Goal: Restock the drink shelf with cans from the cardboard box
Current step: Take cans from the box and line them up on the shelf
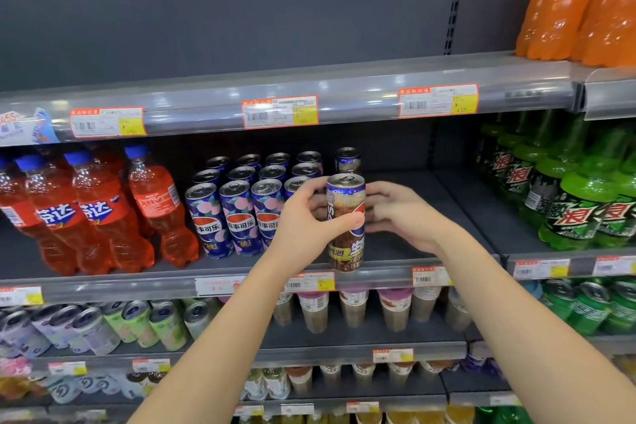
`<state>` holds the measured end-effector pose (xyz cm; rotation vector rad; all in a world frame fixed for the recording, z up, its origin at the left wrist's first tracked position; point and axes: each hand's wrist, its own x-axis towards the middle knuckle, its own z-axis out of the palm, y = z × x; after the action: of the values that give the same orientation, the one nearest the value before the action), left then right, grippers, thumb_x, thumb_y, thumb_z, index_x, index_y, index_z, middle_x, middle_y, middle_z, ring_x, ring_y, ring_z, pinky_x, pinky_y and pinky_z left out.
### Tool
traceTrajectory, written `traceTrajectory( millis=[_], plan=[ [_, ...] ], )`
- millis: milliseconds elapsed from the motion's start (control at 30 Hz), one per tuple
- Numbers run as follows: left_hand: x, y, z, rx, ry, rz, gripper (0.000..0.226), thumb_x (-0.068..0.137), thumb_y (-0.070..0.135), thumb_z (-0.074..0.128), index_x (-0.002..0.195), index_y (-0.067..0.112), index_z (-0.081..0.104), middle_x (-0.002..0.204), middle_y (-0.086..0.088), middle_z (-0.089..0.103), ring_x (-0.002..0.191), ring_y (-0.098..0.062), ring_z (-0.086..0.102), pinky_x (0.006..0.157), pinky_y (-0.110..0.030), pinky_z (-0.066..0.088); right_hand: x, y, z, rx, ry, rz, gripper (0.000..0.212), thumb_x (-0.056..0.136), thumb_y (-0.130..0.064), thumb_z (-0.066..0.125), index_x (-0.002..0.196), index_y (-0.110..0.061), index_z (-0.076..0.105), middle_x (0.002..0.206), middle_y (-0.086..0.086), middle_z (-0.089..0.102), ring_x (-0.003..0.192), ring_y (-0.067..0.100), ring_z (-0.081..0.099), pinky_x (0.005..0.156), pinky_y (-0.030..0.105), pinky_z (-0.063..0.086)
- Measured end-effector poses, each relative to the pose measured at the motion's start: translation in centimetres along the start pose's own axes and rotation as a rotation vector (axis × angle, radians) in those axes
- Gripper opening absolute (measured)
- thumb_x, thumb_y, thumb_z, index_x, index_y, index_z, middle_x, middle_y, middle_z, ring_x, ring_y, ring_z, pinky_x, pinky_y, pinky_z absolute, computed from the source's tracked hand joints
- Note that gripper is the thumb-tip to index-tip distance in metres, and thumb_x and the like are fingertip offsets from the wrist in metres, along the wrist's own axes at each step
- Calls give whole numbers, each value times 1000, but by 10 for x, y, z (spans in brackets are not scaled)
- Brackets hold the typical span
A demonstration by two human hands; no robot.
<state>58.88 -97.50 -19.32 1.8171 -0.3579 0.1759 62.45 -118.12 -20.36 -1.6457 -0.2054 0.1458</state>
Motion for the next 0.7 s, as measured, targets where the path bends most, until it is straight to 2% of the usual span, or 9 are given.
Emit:
traceTrajectory(
  millis=[67, 100, 167, 267, 333, 400, 467, 567, 700],
  plan=[
    [5, 5, 10, -21, -10, 8, 68, 78, 19, 91, 136, 29, 56, 113, 10, 76, 102, 2, 71, 79, -13, 56, -27, -7, -7, -3, -166, -23, 61, 83, 12, 60, 137, -16, 54, 126, 10, 69, 113, 29, 69, 96, 44, 56],
    [7, 8, 16, -29, -13, 14, 71, 78, 20, 91, 139, 25, 56, 114, 9, 76, 102, 1, 72, 80, -14, 56, -37, -10, -7, -45, -181, -43, 65, 83, 9, 67, 140, -19, 52, 128, 8, 68, 114, 26, 69, 97, 42, 56],
    [11, 12, 27, -28, -9, 37, 74, 77, 19, 91, 142, 22, 55, 114, 7, 76, 101, -1, 73, 83, -17, 58, -45, -10, -4, -119, -91, -109, 65, 82, -3, 79, 138, -24, 53, 127, 2, 69, 113, 18, 69, 97, 39, 55],
    [18, 13, 41, -30, -27, 41, 76, 79, 20, 90, 145, 22, 53, 117, 6, 75, 102, -2, 73, 91, -28, 61, -43, -7, 0, -202, 159, -208, 57, 77, -18, 86, 126, -27, 61, 113, -4, 74, 104, 10, 71, 94, 37, 58],
    [22, 13, 45, 14, -37, 64, 76, 82, 29, 88, 147, 25, 50, 126, 8, 70, 110, -2, 70, 96, -33, 60, -35, 0, -6, -217, 249, -198, 55, 71, -28, 88, 120, -31, 64, 109, -7, 75, 101, 9, 71, 93, 40, 58],
    [23, 14, 43, 111, -1, 103, 75, 83, 39, 85, 148, 30, 47, 135, 11, 64, 121, -3, 63, 102, -31, 55, -24, 7, -14, -253, 313, -158, 59, 64, -40, 89, 117, -35, 63, 107, -10, 75, 101, 8, 70, 93, 41, 58],
    [22, 17, 39, 234, 38, 154, 67, 88, 37, 80, 147, 29, 49, 140, 12, 61, 126, -3, 58, 107, -30, 50, -12, 12, -19, -302, 388, -121, 62, 65, -39, 91, 119, -33, 62, 105, -11, 73, 97, 5, 68, 91, 37, 57],
    [17, 18, 35, 401, 40, 213, 56, 95, 33, 71, 148, 25, 53, 143, 9, 60, 128, -6, 57, 110, -31, 48, 5, 17, -23, -325, 449, -92, 66, 70, -26, 91, 128, -23, 60, 107, -13, 67, 91, -3, 61, 82, 22, 52],
    [12, 14, 30, 545, 128, 231, 51, 97, 42, 65, 145, 27, 56, 139, 8, 63, 126, -12, 59, 105, -38, 52, 29, 30, -25, -316, 485, -119, 68, 71, -19, 91, 131, -16, 58, 107, -8, 65, 100, 8, 63, 90, 26, 51]
  ],
)
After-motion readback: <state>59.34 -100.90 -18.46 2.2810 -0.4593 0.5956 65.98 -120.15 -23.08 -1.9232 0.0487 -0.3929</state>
